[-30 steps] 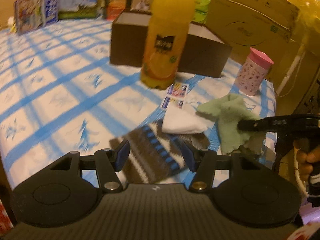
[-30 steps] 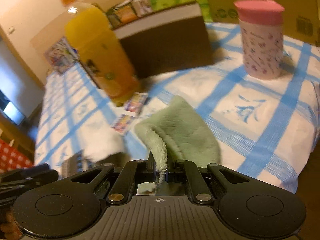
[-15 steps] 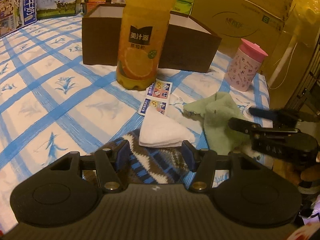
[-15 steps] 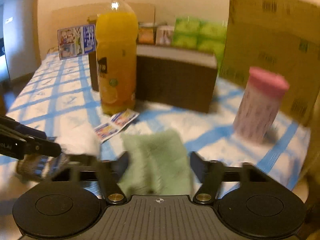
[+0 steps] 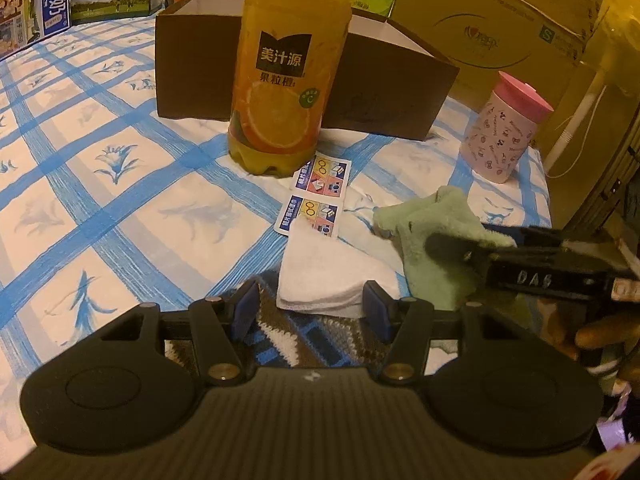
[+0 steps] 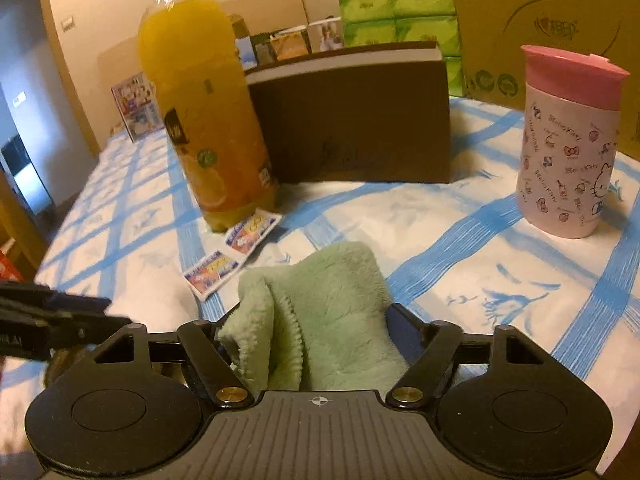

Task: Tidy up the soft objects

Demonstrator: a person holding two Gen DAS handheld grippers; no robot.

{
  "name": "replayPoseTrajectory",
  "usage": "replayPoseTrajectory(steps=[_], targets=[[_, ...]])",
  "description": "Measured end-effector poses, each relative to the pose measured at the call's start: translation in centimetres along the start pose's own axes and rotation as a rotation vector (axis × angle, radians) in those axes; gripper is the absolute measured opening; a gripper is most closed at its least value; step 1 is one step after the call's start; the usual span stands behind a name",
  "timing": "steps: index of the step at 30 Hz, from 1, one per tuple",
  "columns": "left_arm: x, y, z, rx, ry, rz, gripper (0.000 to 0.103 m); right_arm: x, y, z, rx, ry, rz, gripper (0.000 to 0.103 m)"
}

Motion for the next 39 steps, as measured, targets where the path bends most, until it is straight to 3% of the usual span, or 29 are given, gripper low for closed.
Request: replayPoseTrajectory(steps=[4,9,15,19,22,26,31,39], targets=[[0.6,0.0,-0.2,-0.010,0.002,0.009,0.054,-0.2,-0.3,0.5,-0.011,0.011,0.002,0.048],[1.4,0.0,-0.4,-0.048,0.009,0.025,0.052,-0.2,-0.3,0.8,-0.007,0.023,0.005,0.046],[1.8,0.7,-0.7,-0.066,0.015,0.057,0.032,-0.3,-0.5,1.0,-0.016,0.034,0.014,0.046],[1.7,1.2,-0.4,-0.054,0.010,0.070,0.012,-0.4,-0.5,1.1,-0.012,0.037,0.017,0.046],[1.5,1.5,-0.1,-0.047,0.008,0.074,0.005,-0.5,-0.7,1.1,-0.015,0.036,0.023,0.046],[1.1,1.6,-0.1,-0.037,0.020,0.067,0.004,-0.6,-0.9,1.2,-0.028,0.034,0.029,0.045],[1.0,1.7,-0.1,-0.029,0.021,0.061,0.004,-0.9,-1.2,1.3,-0.047,0.029,0.024,0.034],[0.5,1.8,-0.3,-0.030,0.022,0.059,0.004,-1.7,-1.8,1.2,-0.059,0.023,0.029,0.027]])
Point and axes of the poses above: each gripper's, at about its wrist camera, not at the fingertips, and x roughly the way its jaws point, y to its right, z to its underside, the point moved 6 cm from there along x, roughly the way its jaws point, and after that the axes turned 14 degrees about y, right-handed, at the moved point
